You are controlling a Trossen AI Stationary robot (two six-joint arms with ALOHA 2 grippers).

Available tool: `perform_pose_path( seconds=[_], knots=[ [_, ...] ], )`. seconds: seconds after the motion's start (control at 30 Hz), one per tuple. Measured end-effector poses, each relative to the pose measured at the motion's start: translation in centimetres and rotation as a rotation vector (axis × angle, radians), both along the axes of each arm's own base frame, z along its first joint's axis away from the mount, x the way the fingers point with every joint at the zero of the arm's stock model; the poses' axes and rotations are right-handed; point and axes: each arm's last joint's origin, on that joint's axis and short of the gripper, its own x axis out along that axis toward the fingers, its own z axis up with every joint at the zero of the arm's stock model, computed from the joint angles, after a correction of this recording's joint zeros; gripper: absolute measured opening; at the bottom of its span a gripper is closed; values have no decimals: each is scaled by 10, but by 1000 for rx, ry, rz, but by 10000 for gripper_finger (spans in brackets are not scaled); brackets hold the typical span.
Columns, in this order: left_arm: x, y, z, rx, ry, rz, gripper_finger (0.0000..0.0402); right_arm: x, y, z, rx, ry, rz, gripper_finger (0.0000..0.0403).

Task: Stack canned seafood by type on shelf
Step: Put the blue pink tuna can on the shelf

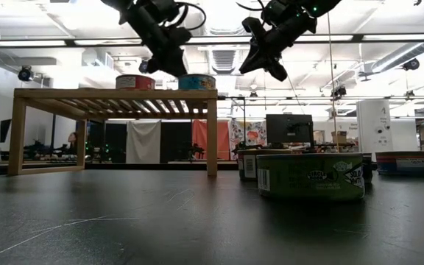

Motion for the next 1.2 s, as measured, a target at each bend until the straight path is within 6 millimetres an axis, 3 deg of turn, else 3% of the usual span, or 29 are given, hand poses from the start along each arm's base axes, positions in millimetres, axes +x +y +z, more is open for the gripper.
perform_pose_path(
  seconds=[0.13, 0.43, 1.2],
  knots=[
    [7, 1, -2, 3, -36, -119, 0, 0, 0, 0, -8, 4, -4, 18],
    [19, 9, -24, -47, 7, -106, 0, 0, -1, 0, -13, 9, -13, 18],
    [2, 10, -16, -9, 164, 52, 0, 0, -1, 0, -17, 12, -12, 18]
  ],
)
